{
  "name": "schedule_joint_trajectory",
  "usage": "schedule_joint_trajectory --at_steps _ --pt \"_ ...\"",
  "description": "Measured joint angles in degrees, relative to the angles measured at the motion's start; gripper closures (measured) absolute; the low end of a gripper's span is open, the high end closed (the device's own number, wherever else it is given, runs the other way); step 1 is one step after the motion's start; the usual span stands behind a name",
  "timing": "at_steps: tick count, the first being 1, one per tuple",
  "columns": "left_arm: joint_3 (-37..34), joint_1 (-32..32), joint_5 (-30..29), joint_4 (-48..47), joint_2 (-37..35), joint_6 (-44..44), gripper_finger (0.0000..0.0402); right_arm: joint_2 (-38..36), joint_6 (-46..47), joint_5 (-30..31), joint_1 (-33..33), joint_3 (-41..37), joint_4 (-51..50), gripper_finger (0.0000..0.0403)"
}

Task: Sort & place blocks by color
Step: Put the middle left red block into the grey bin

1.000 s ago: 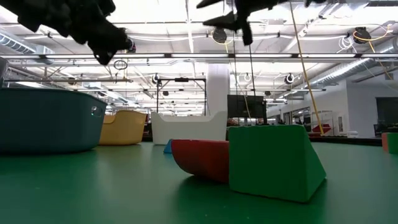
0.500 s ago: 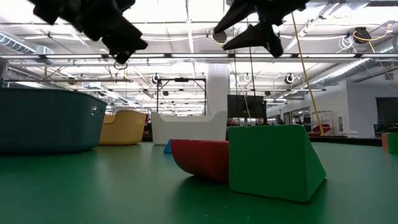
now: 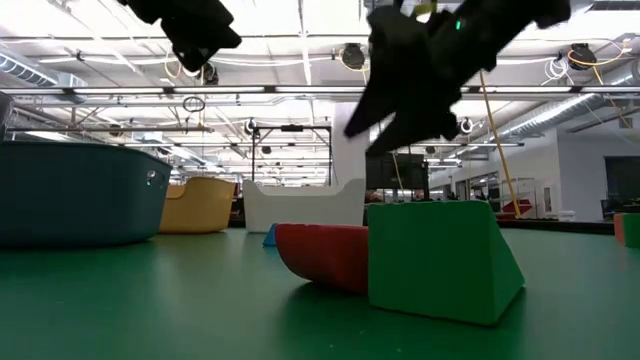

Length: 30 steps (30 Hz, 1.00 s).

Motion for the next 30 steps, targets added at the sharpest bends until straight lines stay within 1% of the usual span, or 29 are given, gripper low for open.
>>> schedule_joint_trajectory --at_steps 3,5,8,11,14,16,18,25,30 --pt "0.1 -0.8 -0.1 -0.7 0.0 -1.0 0.0288 2.9 -4.3 0.7 -0.1 0.0 0.5 0.0125" --pt "0.1 -1.2 -0.1 -0.8 0.0 -1.7 0.0288 4.8 -8.0 1.7 -0.1 0.0 0.5 0.0118" --pt "0.1 -1.5 -0.1 -0.8 0.0 -2.2 0.0288 7.9 -10.1 1.6 0.0 0.0 2.3 0.0116" --pt "0.1 -1.8 -0.1 -0.8 0.0 -2.1 0.0288 10.4 -10.5 2.1 -0.1 0.0 6.9 0.0118" --pt "0.1 -1.8 -0.1 -0.8 0.0 -2.1 0.0288 12.6 -12.9 5.7 0.0 0.0 10.2 0.0120" --pt "0.1 -1.8 -0.1 -1.2 0.0 -1.8 0.0288 13.6 -14.2 8.2 -0.2 0.0 10.7 0.0121" --pt "0.1 -1.8 0.1 -2.2 0.0 -1.7 0.0288 14.5 -14.3 9.3 -0.5 0.0 10.7 0.0121" --pt "0.1 -1.8 0.1 -3.2 0.0 -1.5 0.0288 18.5 -13.5 9.0 -0.9 0.0 13.1 0.0122" --pt "0.1 -1.8 0.2 -3.2 -0.1 -0.3 0.0289 20.8 -8.4 8.6 -0.9 0.1 17.1 0.0128"
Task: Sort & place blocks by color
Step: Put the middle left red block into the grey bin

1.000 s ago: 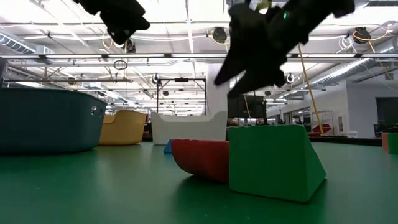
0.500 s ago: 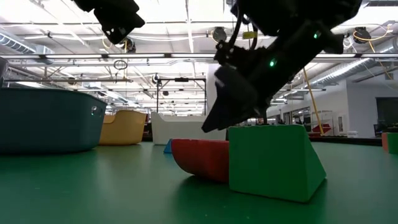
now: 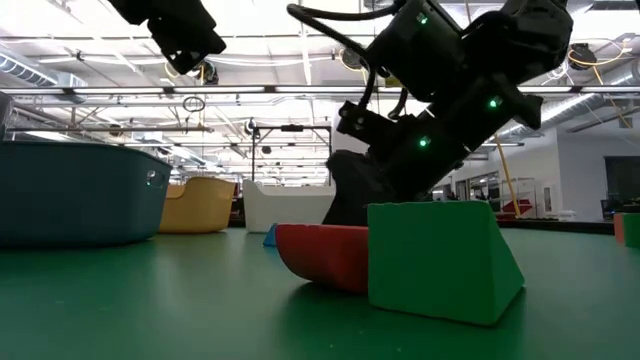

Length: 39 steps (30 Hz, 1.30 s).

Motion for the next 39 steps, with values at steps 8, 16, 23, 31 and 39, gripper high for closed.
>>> schedule_joint_trajectory --at_steps 8,16,23,31,39 --pt "0.0 0.0 0.0 0.0 0.0 1.2 0.0289 0.2 5.1 -0.2 0.0 0.0 -0.1 0.0221" --pt "0.0 0.1 -1.0 0.0 0.0 1.9 0.0289 0.2 4.4 -0.2 0.0 0.0 -0.6 0.0316" --pt "0.0 0.2 -1.2 0.0 0.0 1.2 0.0288 -5.2 -1.6 -2.3 0.1 -0.2 -1.6 0.0316" --pt "0.0 3.4 -11.7 0.4 0.0 -2.9 0.0288 -15.3 -18.8 1.1 0.0 -0.1 -2.4 0.0316" --pt "0.0 6.9 -10.2 9.9 0.0 -6.1 0.0288 -22.1 -30.3 5.3 0.0 -0.1 -4.5 0.0316"
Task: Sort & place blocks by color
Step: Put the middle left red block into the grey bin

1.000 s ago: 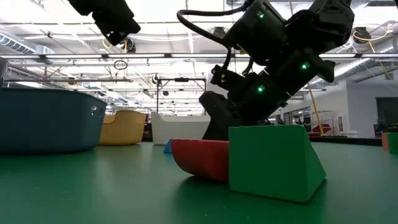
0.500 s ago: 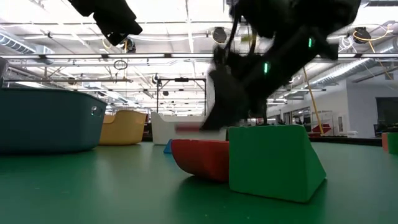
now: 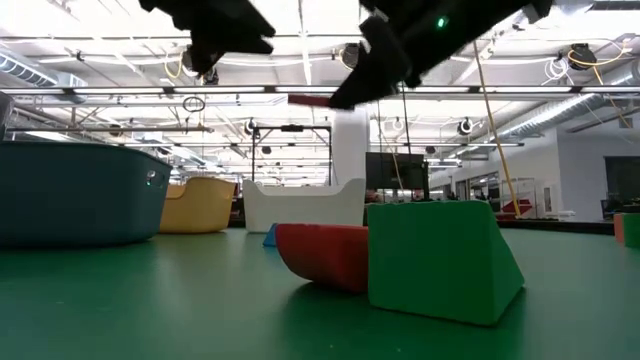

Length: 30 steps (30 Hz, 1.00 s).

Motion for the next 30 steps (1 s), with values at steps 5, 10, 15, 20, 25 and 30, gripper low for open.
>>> schedule_joint_trajectory --at_steps 5,10,15,20,25,30 --pt "0.0 1.4 2.3 2.3 0.0 -0.8 0.0288 -2.0 -12.2 0.1 0.0 0.0 0.6 0.0316" --pt "0.0 1.9 3.2 2.1 0.0 -4.2 0.0288 -2.7 -19.5 0.2 0.0 0.0 0.9 0.0316" --pt "0.0 1.7 3.2 2.1 0.0 -8.0 0.0288 -2.6 -23.9 0.2 0.0 0.0 0.9 0.0316" --pt "0.0 2.0 -1.9 2.1 0.0 -10.9 0.0288 -2.6 -25.6 0.2 -0.1 0.0 0.8 0.0316" --pt "0.0 3.7 -6.6 1.8 0.0 -16.4 0.0288 -2.6 -25.4 0.3 -0.7 0.0 0.8 0.0316" --pt "0.0 5.6 -6.0 1.7 0.0 -16.7 0.0298 -2.6 -25.4 3.1 -1.0 0.0 0.8 0.0316"
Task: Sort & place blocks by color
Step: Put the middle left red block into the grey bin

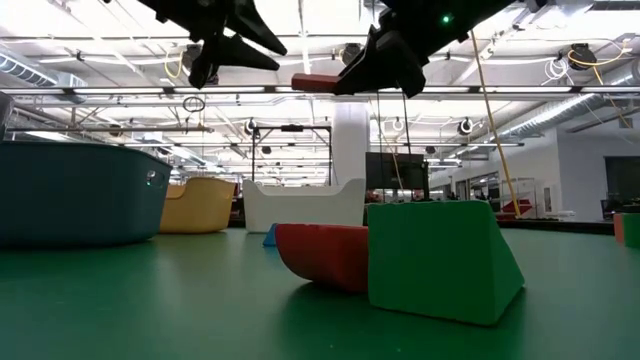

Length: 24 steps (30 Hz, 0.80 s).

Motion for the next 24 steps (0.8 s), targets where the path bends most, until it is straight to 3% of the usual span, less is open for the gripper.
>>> schedule_joint_trajectory --at_steps 8,11,15,24 --pt "0.0 1.0 1.4 0.0 0.0 0.2 0.0383 0.0 0.1 0.3 -0.1 0.0 0.7 0.0316" --pt "0.0 1.0 2.9 0.0 0.0 1.3 0.0391 0.0 -0.3 2.1 -0.1 0.0 3.1 0.0316" --pt "0.0 1.0 5.2 0.0 0.0 2.8 0.0349 0.0 -3.4 2.8 -0.4 0.0 6.4 0.0316" --pt "0.0 1.0 5.8 0.5 0.0 2.0 0.0191 0.0 -4.3 -0.2 -0.5 0.0 7.7 0.0316"
